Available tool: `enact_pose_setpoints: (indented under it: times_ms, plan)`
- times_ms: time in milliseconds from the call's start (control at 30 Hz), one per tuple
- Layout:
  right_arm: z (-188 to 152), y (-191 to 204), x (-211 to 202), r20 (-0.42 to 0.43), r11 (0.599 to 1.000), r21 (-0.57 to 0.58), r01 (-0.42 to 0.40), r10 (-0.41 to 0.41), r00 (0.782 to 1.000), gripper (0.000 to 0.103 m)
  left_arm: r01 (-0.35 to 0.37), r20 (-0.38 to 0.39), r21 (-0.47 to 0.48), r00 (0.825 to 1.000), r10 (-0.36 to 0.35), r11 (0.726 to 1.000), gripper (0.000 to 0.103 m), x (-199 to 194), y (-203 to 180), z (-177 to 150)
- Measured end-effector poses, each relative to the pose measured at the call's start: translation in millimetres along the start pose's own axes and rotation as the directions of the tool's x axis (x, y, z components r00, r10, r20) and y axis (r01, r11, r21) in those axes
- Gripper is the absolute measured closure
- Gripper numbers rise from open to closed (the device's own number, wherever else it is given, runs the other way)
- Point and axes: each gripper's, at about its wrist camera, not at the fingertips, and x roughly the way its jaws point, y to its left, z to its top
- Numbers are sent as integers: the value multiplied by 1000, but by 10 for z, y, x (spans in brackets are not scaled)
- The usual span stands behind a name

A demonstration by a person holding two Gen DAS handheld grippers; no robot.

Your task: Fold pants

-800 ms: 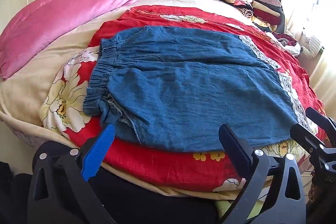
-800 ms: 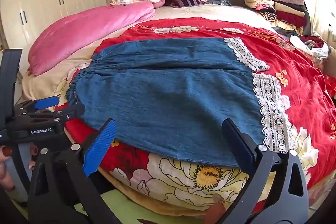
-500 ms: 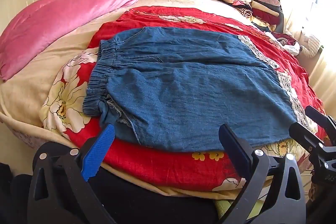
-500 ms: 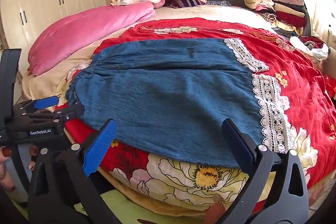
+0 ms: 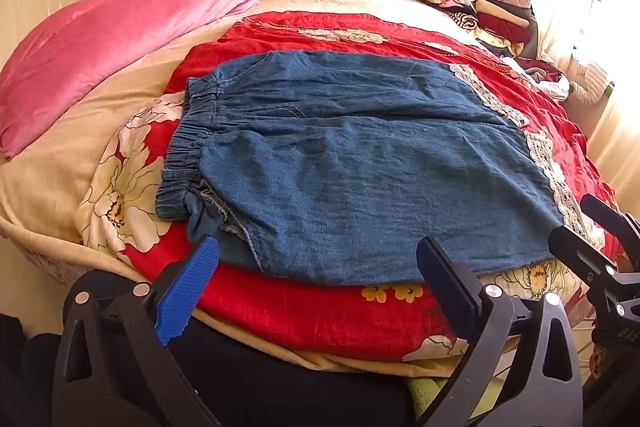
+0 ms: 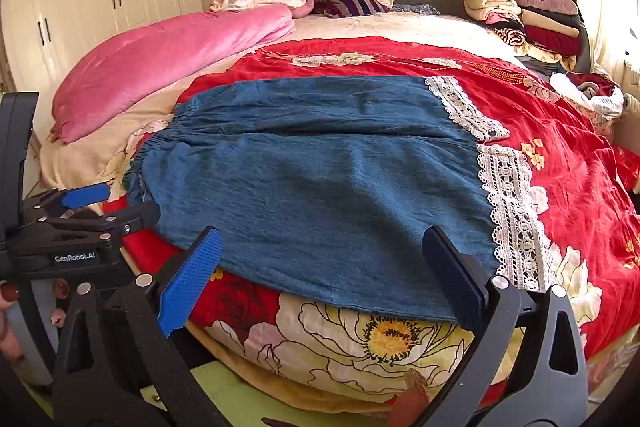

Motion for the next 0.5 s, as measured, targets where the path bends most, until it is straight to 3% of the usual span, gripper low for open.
enact_pose_setpoints:
  times_ms: [500]
  plan:
    - [5, -11, -3, 4, 1000, -3, 5, -5, 1000, 8, 5, 2, 4, 1000, -5, 1000, 4, -8, -22, 3]
